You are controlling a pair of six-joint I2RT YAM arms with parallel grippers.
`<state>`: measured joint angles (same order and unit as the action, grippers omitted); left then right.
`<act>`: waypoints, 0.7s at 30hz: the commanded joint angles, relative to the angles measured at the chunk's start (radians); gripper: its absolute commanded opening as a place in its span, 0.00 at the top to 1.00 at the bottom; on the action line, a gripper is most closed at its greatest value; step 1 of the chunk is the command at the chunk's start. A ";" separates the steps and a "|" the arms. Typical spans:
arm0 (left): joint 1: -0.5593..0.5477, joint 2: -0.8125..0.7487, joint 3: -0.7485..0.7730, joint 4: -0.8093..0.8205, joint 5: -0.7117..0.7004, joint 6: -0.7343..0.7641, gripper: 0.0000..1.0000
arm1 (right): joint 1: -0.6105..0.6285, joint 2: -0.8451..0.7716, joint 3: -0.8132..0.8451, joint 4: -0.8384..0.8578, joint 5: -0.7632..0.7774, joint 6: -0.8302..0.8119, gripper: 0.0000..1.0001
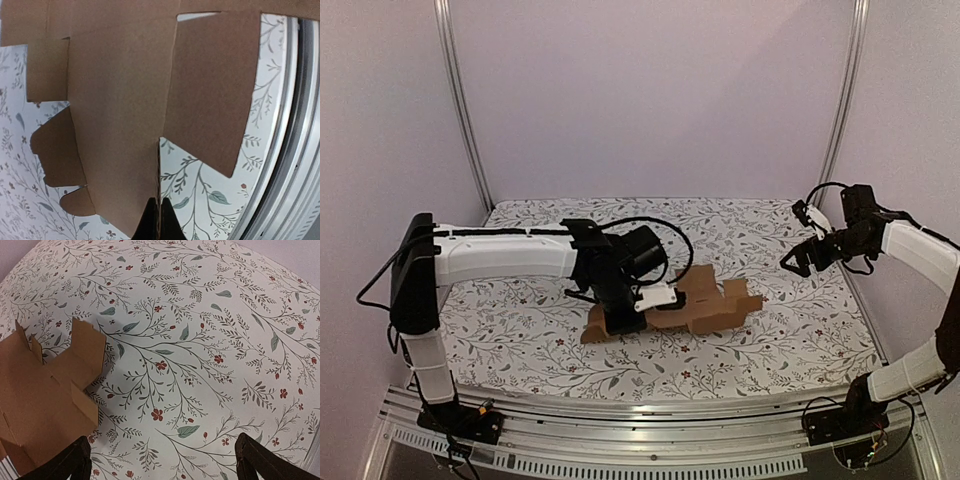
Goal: Fold the paper box
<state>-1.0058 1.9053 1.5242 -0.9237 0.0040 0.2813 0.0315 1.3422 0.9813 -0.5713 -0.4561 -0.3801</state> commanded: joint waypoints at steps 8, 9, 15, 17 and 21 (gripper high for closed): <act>-0.066 -0.095 -0.154 0.188 -0.386 0.244 0.73 | -0.003 0.052 0.047 -0.056 -0.081 0.023 0.01; -0.054 -0.118 -0.158 0.200 -0.369 0.220 0.70 | -0.003 0.053 0.048 -0.061 -0.090 0.015 0.01; -0.034 -0.193 -0.146 0.200 -0.394 -0.235 0.50 | 0.027 0.062 0.047 -0.126 -0.169 -0.066 0.01; -0.034 -0.200 -0.148 0.135 -0.384 -0.526 0.46 | 0.056 0.077 0.047 -0.132 -0.150 -0.087 0.01; -0.033 -0.272 -0.306 0.190 -0.236 -1.020 0.46 | 0.170 0.160 0.086 -0.166 -0.056 -0.128 0.03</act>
<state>-1.0397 1.6821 1.3491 -0.7380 -0.3477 -0.1547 0.1040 1.4242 1.0161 -0.6800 -0.5709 -0.4465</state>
